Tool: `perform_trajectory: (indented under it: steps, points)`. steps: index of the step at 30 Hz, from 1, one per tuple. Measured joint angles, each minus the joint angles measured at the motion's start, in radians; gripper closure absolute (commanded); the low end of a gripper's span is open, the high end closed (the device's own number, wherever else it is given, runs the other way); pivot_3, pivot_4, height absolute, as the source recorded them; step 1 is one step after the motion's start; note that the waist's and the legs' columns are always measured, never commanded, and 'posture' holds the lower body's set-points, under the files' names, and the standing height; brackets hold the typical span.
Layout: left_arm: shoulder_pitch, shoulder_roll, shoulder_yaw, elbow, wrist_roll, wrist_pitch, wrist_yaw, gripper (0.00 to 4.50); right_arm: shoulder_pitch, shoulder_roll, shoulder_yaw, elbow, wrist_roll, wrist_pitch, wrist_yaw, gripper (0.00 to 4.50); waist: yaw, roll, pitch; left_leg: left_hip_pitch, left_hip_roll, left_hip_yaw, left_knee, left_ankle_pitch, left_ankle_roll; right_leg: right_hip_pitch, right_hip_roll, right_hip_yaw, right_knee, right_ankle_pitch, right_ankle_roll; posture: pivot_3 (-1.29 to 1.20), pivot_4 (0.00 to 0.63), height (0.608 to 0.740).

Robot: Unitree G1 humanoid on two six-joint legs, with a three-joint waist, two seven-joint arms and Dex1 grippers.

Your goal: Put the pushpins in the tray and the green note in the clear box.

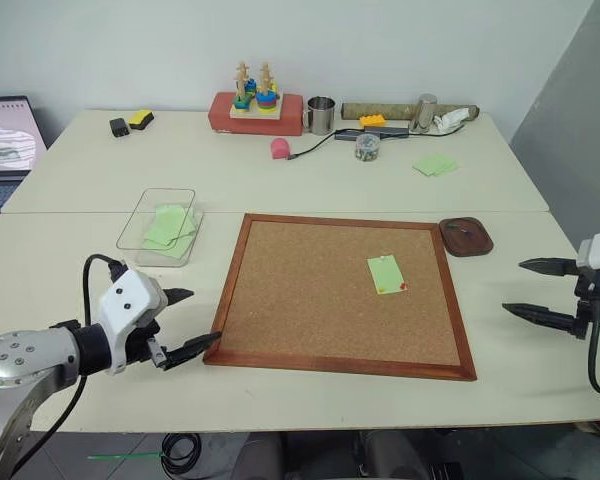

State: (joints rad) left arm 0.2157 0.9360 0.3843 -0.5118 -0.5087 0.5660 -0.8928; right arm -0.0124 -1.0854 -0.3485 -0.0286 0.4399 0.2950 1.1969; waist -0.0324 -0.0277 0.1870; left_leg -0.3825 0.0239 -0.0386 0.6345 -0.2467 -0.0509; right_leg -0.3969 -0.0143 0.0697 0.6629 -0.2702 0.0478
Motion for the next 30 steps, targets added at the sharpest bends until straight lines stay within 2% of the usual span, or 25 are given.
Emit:
perform_trajectory:
  steps: [10,12,13,17,18,19,20,21,22,23,30]
  points:
    - [-0.113,-0.034,-0.125,0.051,0.006,-0.004,-0.005,0.00,0.024,0.017,-0.069,-0.139,0.030,0.085,-0.049,0.08,0.000,0.000,0.000,0.000,0.000,0.000,0.001,0.000,0.000,0.000,0.000,0.000,0.000,0.000,0.000,0.00,0.150,0.740]
    - [-0.139,-0.047,-0.155,0.052,0.005,-0.004,-0.006,0.35,0.029,0.038,-0.077,-0.176,0.052,0.112,-0.072,0.00,0.000,0.000,0.000,0.000,0.000,-0.001,0.001,0.000,0.000,0.001,0.001,0.000,0.000,0.000,0.000,0.00,0.150,0.740]
    - [-0.160,-0.055,-0.175,0.054,0.006,-0.005,-0.010,0.36,0.036,0.049,-0.083,-0.197,0.056,0.125,-0.086,0.00,0.001,0.000,0.000,0.000,0.000,-0.001,0.001,0.000,0.000,0.001,0.001,0.000,0.001,0.000,0.000,0.00,0.150,0.740]
    - [-0.305,-0.100,-0.316,0.087,0.040,-0.034,-0.035,1.30,0.077,0.104,-0.121,-0.325,0.102,0.221,-0.168,0.00,0.007,0.000,0.000,-0.001,-0.001,-0.002,0.004,0.000,0.000,0.002,0.001,-0.001,0.001,0.001,0.001,0.00,0.150,0.740]
    - [-0.325,-0.112,-0.333,0.092,0.044,-0.036,-0.036,1.41,0.078,0.112,-0.122,-0.340,0.109,0.233,-0.179,0.00,0.007,0.000,0.000,-0.002,-0.002,-0.003,0.005,0.000,0.000,0.002,0.002,-0.001,0.001,0.001,0.001,0.00,0.150,0.740]
    - [-0.359,-0.131,-0.368,0.096,0.051,-0.045,-0.038,1.72,0.084,0.119,-0.127,-0.375,0.130,0.258,-0.199,0.00,0.005,0.000,0.000,-0.002,-0.001,-0.003,0.007,0.000,0.000,0.002,0.002,-0.001,0.001,0.001,0.002,0.00,0.150,0.740]
    - [-0.386,-0.145,-0.390,0.108,0.057,-0.048,-0.038,1.83,0.091,0.123,-0.135,-0.395,0.134,0.272,-0.210,0.00,0.005,0.000,0.000,-0.002,-0.001,-0.003,0.008,0.000,-0.001,0.002,0.002,0.000,0.001,0.002,0.003,0.00,0.150,0.740]
    - [-0.412,-0.163,-0.409,0.124,0.065,-0.051,-0.038,2.15,0.096,0.126,-0.141,-0.413,0.136,0.286,-0.222,0.00,0.005,0.001,0.000,-0.002,-0.001,-0.003,0.009,0.000,-0.001,0.003,0.002,-0.001,0.001,0.002,0.003,0.00,0.150,0.740]
    - [-0.428,-0.174,-0.423,0.134,0.073,-0.055,-0.037,2.23,0.102,0.126,-0.143,-0.422,0.139,0.294,-0.229,0.00,0.005,0.000,0.000,-0.002,-0.001,-0.003,0.009,0.000,-0.001,0.003,0.002,-0.001,0.001,0.002,0.003,0.00,0.150,0.740]
    - [-0.454,-0.197,-0.459,0.160,0.092,-0.071,-0.037,2.52,0.106,0.129,-0.143,-0.442,0.145,0.313,-0.244,0.00,0.003,0.000,0.000,-0.002,-0.001,-0.002,0.009,0.000,-0.001,0.003,0.003,0.000,0.001,0.002,0.004,0.00,0.150,0.740]
    - [-0.568,-0.357,-0.559,0.329,0.202,-0.132,0.030,3.81,0.038,0.179,-0.082,-0.475,0.173,0.371,-0.328,0.00,0.001,0.000,0.000,-0.001,-0.001,-0.003,0.011,0.000,0.000,0.005,0.004,0.000,0.000,0.003,0.004,0.00,0.150,0.740]
